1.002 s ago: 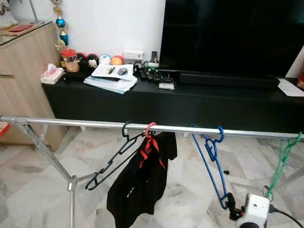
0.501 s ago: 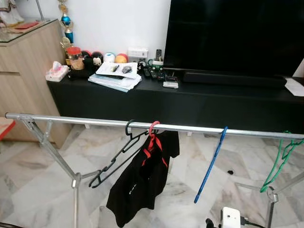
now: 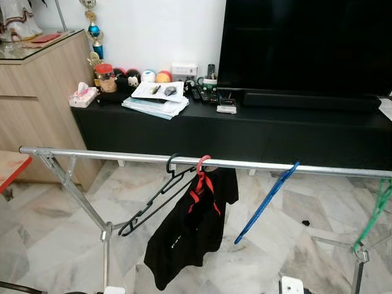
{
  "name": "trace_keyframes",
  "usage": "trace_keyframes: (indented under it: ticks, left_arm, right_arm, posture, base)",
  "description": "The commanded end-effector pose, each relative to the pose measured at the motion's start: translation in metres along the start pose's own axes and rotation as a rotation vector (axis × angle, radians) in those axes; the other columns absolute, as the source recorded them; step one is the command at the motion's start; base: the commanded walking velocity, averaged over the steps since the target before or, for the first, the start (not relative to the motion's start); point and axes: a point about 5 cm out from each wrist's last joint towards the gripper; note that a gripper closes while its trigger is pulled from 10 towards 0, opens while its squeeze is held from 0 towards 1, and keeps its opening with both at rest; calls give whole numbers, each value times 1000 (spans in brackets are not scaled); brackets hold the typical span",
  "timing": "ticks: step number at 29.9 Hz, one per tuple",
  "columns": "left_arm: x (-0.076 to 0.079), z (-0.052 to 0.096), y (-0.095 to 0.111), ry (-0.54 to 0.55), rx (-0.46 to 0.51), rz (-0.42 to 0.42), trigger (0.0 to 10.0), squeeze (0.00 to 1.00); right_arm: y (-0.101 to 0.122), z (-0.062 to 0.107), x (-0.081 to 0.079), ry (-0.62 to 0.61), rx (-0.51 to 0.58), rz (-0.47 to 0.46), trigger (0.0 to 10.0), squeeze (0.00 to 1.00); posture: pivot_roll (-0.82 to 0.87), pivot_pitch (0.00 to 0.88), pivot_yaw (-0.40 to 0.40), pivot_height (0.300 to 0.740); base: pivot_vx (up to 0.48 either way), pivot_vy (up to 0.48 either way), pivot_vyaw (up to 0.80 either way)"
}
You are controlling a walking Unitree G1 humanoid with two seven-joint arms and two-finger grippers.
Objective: Hang hanger
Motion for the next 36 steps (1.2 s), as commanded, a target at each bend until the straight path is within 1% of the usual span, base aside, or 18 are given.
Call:
trace_keyframes:
  ticks: [1,5,11,20,23,29,36]
  left_arm:
    - [2,2,-13,-3,-42,-24,10000,0]
    - [3,3,-14,1,-48,-39,10000,0]
    - [7,1,-7,-8,-31,-40,10000,0]
    - [11,2,-12,-21,-43,-50,10000,0]
    - [11,2,-13,-19,-44,-47,10000,0]
    - [9,3,-17,-14,-54,-43,10000,0]
    - [10,4,-20,-18,-55,-42,10000,0]
  right_arm:
    - [-4,1,2,-2,-15,5,10000,0]
    - [-6,1,4,-7,-21,19,10000,0]
    - [-10,3,3,9,-11,28,10000,0]
    - [-19,6,8,15,-29,54,10000,0]
    - [-19,6,10,5,-35,57,10000,0]
    - [-16,5,8,22,-15,69,10000,0]
    - [-19,7,10,25,-17,77,10000,0]
  posture:
    - [-7,0,2,740]
    - [4,0,-7,740]
    - [5,0,-9,740]
    - [-4,0,-11,740]
    - [4,0,-10,740]
    - [2,0,-14,740]
    - [8,0,-16,740]
  base:
    - [0,0,0]
    - [0,-141,0]
    - [0,-358,0]
    - [0,-358,0]
    - [0,-358,0]
    - [0,-358,0]
    - [0,-357,0]
Point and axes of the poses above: a point about 5 cm out from each wrist's last joint towards the gripper, its own z axis pointing back from the gripper into the wrist, its own y axis along the axis of the wrist's last joint, x = y × z, and after that the axes turned 8 degrees about -z, right-handed
